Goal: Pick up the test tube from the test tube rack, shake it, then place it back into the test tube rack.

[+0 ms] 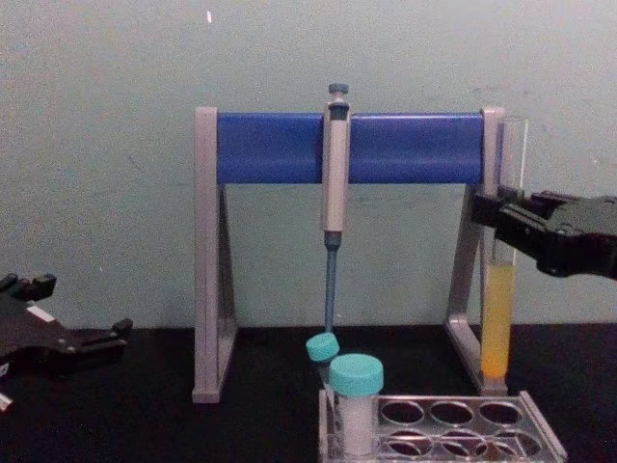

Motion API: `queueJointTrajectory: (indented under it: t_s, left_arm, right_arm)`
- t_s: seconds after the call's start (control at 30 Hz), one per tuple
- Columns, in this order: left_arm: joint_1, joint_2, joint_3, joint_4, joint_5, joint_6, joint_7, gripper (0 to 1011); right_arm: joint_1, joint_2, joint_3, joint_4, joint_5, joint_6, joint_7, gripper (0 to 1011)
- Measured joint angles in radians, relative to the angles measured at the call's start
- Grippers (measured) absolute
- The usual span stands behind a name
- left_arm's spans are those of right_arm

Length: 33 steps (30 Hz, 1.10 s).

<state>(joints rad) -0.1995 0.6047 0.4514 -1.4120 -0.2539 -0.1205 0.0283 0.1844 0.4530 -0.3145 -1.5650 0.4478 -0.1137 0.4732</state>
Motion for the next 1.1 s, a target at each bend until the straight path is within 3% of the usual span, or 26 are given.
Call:
queueJointTrajectory:
  t_s: [0.27, 0.63, 0.9, 1.1]
  left_arm:
    - [0.0, 0.0, 0.0, 0.0, 0.0, 0.0, 0.0, 1010]
    - [0.0, 0.0, 0.0, 0.0, 0.0, 0.0, 0.0, 1010]
    - [0.0, 0.0, 0.0, 0.0, 0.0, 0.0, 0.0, 1010]
    - [0.0, 0.0, 0.0, 0.0, 0.0, 0.0, 0.0, 1010]
  right_arm:
    - [-0.031, 0.021, -0.018, -0.041, 0.03, 0.026, 0.047, 230]
    - [0.06, -0.031, -0.079, 0.061, 0.068, -0.009, 0.114, 229]
    - [0.127, -0.072, -0.095, 0.148, 0.052, -0.053, 0.103, 230]
    - [0.142, -0.093, -0.081, 0.178, 0.013, -0.069, 0.04, 229]
